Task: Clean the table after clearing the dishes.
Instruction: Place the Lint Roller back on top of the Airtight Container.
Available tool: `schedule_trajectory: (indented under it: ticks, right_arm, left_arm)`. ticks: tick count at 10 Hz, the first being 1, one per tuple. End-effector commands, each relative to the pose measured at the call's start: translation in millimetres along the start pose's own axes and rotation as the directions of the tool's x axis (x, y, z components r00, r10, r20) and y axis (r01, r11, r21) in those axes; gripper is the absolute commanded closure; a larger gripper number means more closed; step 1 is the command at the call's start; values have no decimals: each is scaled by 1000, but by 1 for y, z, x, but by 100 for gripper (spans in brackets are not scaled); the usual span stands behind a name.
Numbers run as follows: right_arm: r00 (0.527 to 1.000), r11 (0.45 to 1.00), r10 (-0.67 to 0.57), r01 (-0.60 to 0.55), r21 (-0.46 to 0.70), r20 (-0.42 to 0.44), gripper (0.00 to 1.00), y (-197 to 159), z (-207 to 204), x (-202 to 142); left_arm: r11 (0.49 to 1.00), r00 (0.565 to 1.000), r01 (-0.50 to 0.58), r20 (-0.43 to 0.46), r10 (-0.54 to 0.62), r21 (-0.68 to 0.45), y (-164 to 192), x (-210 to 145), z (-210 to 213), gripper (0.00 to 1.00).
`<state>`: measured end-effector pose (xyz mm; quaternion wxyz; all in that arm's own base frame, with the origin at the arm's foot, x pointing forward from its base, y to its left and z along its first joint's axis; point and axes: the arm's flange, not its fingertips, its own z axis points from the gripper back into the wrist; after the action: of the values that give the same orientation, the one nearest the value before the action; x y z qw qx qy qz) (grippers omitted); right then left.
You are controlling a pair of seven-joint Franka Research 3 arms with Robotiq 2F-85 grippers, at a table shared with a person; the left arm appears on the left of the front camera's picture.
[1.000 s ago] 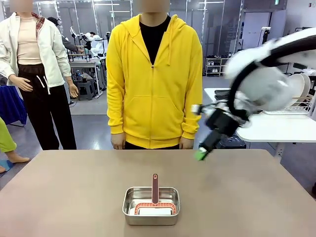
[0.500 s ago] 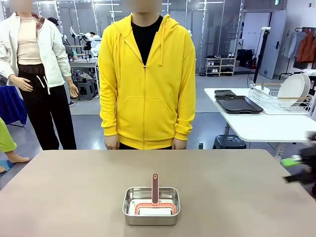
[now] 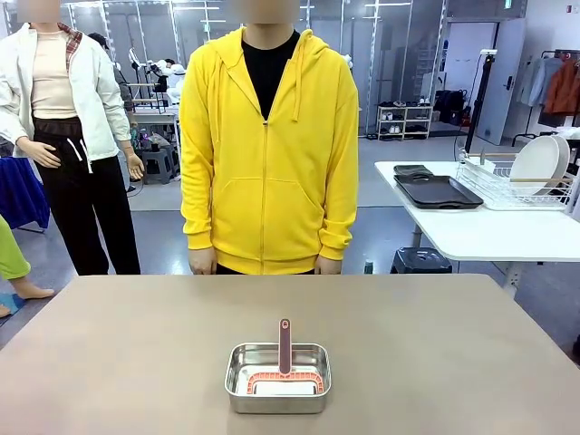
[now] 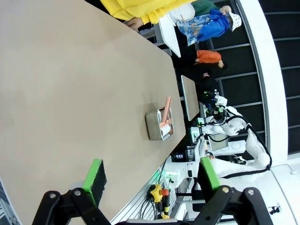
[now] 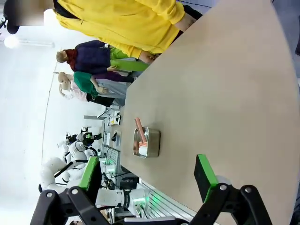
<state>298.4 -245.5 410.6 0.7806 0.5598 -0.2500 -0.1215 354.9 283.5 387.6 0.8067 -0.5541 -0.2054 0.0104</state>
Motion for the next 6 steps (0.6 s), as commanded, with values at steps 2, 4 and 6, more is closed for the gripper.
schedule_trajectory:
  ticks: [2, 4, 6]
  right_arm:
    - [999, 1000, -2, 3, 18, -53, 0, -10, -15, -1]
    - [999, 1000, -2, 3, 18, -53, 0, -10, -15, -1]
    - [999, 1000, -2, 3, 18, -53, 0, -10, -15, -1]
  left_arm:
    - [1000, 1000, -14, 4, 14, 2, -5, -1, 3, 0]
    - [1000, 1000, -14, 4, 14, 2, -5, -1, 3, 0]
    - [1000, 1000, -14, 4, 14, 2, -5, -1, 3, 0]
